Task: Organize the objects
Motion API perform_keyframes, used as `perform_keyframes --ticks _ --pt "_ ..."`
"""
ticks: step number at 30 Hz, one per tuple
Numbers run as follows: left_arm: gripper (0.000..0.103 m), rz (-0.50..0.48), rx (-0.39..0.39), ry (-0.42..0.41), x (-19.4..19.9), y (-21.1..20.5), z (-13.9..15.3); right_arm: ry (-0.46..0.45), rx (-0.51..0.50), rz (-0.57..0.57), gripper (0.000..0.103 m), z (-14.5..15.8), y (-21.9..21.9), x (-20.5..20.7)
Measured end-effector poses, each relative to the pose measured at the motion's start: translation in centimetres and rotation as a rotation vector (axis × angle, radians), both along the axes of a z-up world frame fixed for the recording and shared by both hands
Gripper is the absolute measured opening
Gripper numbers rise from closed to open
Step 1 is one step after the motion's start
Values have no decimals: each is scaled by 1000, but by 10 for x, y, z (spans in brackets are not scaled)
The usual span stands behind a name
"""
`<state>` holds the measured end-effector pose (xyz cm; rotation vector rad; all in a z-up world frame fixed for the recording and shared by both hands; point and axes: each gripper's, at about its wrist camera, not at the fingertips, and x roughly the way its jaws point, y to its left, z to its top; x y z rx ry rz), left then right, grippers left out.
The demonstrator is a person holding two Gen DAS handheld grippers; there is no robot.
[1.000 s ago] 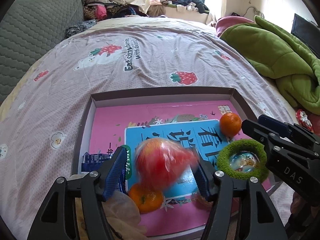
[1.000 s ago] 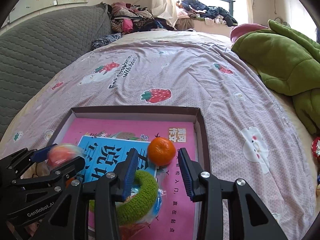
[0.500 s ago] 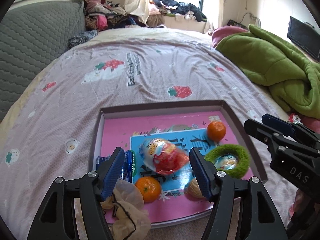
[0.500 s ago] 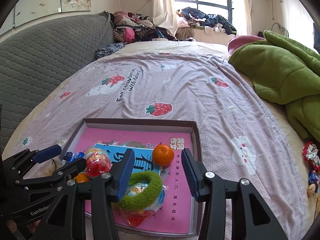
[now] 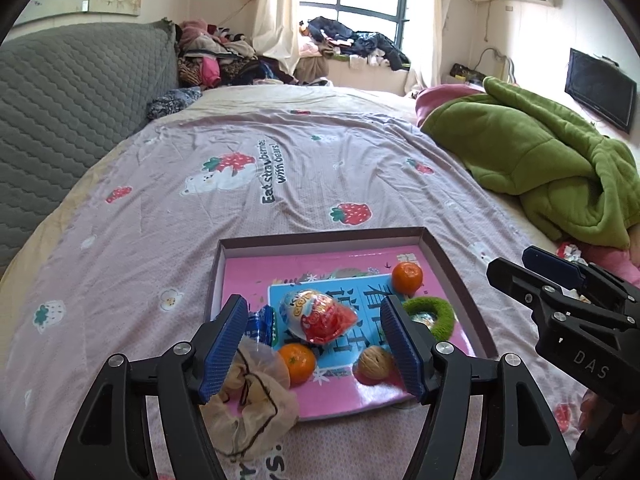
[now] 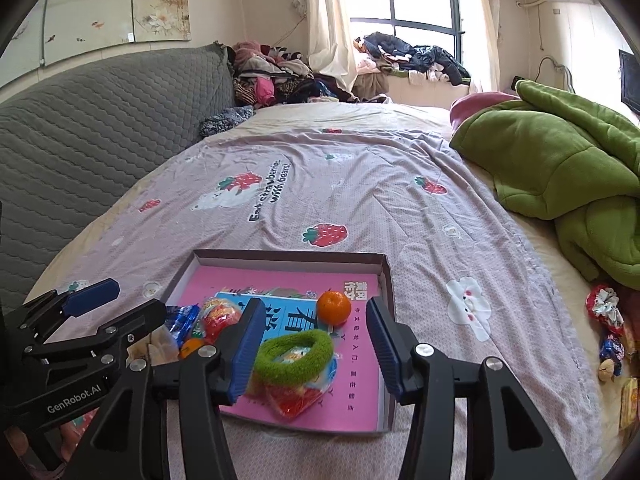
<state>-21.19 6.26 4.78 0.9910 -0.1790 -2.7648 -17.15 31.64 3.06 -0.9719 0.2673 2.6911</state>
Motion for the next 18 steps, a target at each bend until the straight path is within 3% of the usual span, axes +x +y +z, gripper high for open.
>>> perform_keyframes --ticks 18 --pt "75 49 -6 18 85 -4 -1 -6 6 27 62 -3 -38 69"
